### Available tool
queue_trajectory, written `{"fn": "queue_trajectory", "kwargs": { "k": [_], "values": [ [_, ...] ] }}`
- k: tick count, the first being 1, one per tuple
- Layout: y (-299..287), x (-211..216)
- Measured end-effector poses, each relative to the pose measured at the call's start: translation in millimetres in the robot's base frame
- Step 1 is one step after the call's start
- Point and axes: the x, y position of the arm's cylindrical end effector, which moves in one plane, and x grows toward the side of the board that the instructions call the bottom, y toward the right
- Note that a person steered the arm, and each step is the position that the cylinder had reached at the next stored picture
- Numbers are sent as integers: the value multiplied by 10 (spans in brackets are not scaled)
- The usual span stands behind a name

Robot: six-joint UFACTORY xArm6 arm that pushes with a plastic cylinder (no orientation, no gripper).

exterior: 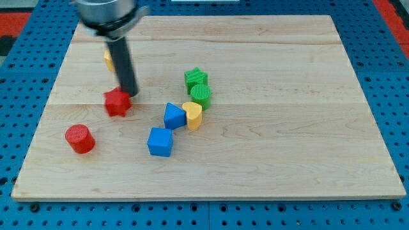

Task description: Separate the green star from the green circle

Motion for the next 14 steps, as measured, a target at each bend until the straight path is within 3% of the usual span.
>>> {"fn": "queue_trajectory", "kwargs": {
  "k": [1, 3, 6, 8, 9, 11, 13, 14],
  "values": [
    [-514, 303],
    [-369, -186],
    [-274, -193],
    [992, -156],
    [777, -383],
    [1305, -520],
    [2626, -412],
    [2884, 73]
  ]
}}
